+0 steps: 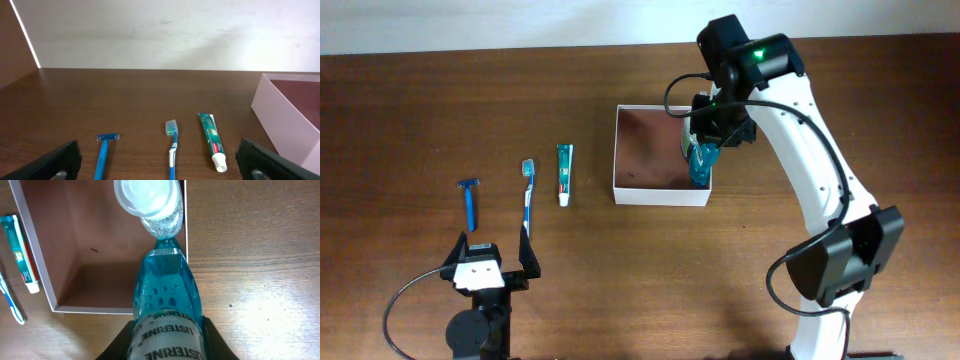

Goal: Pack container
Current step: 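Lower the mouthwash bottle into the box and open the right gripper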

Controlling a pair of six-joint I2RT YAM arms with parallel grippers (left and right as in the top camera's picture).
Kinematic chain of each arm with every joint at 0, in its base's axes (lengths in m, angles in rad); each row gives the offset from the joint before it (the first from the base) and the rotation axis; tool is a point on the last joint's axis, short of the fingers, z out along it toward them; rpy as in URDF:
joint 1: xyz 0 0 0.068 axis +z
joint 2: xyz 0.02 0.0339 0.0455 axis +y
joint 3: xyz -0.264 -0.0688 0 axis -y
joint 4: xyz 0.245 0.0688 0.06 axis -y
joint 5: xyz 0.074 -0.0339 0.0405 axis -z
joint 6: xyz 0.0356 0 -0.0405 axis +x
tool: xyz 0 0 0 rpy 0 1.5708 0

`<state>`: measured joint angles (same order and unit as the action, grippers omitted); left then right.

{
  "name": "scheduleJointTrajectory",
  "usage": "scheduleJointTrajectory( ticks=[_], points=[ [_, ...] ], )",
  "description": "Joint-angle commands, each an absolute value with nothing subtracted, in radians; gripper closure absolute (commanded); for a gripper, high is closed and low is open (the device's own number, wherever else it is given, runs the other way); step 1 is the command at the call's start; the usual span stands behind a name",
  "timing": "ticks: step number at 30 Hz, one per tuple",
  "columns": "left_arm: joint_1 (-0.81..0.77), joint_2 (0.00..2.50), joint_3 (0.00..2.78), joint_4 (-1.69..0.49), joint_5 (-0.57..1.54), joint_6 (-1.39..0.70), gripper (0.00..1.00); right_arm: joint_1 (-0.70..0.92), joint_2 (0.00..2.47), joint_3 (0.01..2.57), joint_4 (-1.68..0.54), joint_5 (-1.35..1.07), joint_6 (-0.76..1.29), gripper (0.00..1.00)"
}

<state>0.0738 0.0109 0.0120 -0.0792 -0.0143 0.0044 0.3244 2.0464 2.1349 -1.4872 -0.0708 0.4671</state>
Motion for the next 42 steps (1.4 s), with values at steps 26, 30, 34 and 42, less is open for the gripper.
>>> scheduleJointTrajectory(
  ticks=[26,30,34,42],
  points=[
    [0.070,0.005,0.009,-0.083,-0.003,0.016,0.01,0.337,2.135,2.082,-1.431,-0.051,0.426,0.77],
    [0.070,0.005,0.009,-0.083,-0.003,0.016,0.01,0.337,2.135,2.072,-1.431,-0.051,0.426,0.74],
    [0.070,0.005,0.009,-0.083,-0.003,0.016,0.01,0.337,2.135,2.072,-1.431,-0.051,0.426,0.70],
    [0.070,0.005,0.009,-0.083,-0.003,0.016,0.01,0.337,2.135,2.072,-1.431,-0.051,0.426,0.62]
  ],
)
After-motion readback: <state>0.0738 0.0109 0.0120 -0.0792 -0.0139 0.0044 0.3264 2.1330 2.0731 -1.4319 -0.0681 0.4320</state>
